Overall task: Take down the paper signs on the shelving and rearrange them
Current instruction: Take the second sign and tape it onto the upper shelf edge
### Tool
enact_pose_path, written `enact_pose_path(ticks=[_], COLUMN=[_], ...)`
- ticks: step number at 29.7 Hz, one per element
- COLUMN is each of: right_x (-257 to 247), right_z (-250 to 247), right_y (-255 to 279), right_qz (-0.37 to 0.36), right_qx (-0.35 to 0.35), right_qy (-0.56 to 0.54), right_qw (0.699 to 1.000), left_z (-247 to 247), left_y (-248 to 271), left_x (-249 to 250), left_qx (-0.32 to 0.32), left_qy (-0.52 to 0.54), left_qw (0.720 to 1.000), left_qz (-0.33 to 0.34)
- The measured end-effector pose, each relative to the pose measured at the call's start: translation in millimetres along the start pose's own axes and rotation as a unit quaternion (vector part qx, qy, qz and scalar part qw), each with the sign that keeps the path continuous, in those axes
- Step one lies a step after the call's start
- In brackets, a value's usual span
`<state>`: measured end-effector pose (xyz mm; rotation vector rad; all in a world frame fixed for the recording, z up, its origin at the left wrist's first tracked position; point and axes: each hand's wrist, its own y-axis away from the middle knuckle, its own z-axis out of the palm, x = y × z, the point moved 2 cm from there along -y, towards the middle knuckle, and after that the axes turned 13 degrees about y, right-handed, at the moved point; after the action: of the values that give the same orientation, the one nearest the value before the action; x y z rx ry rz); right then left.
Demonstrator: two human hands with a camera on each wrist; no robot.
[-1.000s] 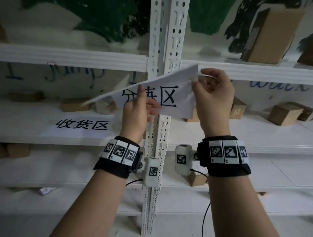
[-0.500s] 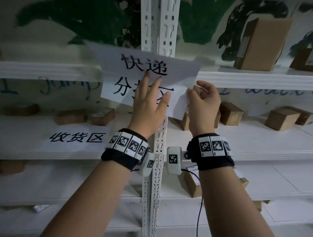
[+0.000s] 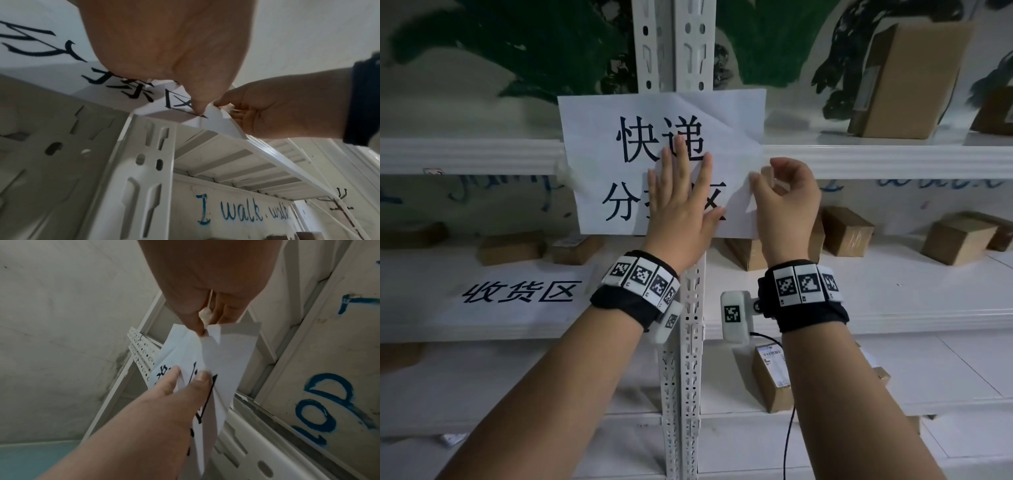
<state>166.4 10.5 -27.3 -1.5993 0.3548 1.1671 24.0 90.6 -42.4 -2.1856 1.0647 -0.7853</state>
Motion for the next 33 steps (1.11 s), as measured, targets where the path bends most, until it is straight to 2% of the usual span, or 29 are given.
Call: enact_pose_path(ticks=[14, 22, 30, 33], right_x=[17, 22, 28, 31], right_z=[-10, -13, -17, -15], right_y=[-30, -28, -32, -33], right_qz=[-0.054, -0.108, -0.106, -0.124], right_qx=[-0.001, 0.019, 0.051, 0.074], right_qy=[0.029, 0.051, 0.056, 0.097], right_qw=[0.998, 0.993, 0.991, 0.985], left_z=[13, 15, 15, 16], left_y=[-9, -11, -12, -11], left_x=[-11, -17, -23, -23], left_qx=[0.019, 0.020, 0.023, 0.028], left_qy=[-0.050, -0.041, -0.039, -0.037], left_qw=[0.999, 0.999, 0.998, 0.998], left_qz=[0.007, 0.020, 0.038, 0.041])
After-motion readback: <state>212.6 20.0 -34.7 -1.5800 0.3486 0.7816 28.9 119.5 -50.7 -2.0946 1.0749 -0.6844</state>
